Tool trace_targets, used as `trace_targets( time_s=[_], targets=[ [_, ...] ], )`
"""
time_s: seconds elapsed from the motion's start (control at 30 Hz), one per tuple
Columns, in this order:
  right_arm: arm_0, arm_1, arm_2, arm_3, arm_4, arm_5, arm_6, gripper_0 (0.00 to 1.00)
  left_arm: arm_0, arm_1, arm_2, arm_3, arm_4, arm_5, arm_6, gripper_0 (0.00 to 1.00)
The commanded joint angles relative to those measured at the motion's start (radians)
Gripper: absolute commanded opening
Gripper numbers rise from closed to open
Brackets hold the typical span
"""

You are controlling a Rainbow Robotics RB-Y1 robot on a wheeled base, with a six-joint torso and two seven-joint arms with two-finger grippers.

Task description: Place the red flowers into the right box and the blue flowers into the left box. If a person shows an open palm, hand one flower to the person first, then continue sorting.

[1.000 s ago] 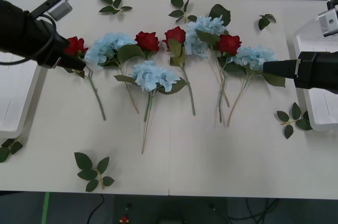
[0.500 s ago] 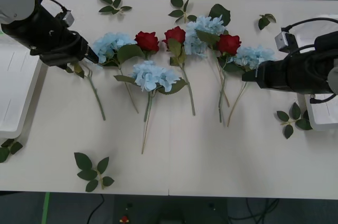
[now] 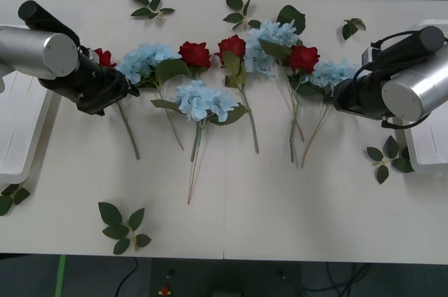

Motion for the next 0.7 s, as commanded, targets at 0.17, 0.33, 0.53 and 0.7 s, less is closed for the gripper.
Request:
trace_targets(
  time_s=[0.17, 0.33, 0.53, 0.7],
  targets=[
    [-0.137, 0.07, 0.15, 0.211, 0.027, -0.182, -0.053, 1.0, -0.033, -0.031, -0.094, 0.033, 0.032, -0.118, -0.005, 1.0],
    [-0.186, 0.098, 0.226, 0.315, 0.032, -0.251, -0.06, 1.0, -0.054, -0.057, -0.171, 0.074, 0.042, -0.187, 0.008, 1.0],
    [-0.242, 0.148, 0.287, 0.449, 0.035, -0.328, -0.07, 1.0, -0.091, -0.102, -0.243, 0.142, 0.062, -0.23, 0.024, 1.0],
    [-0.264, 0.168, 0.308, 0.504, 0.038, -0.363, -0.073, 0.63, -0.096, -0.116, -0.245, 0.165, 0.068, -0.24, 0.024, 0.99]
  ],
)
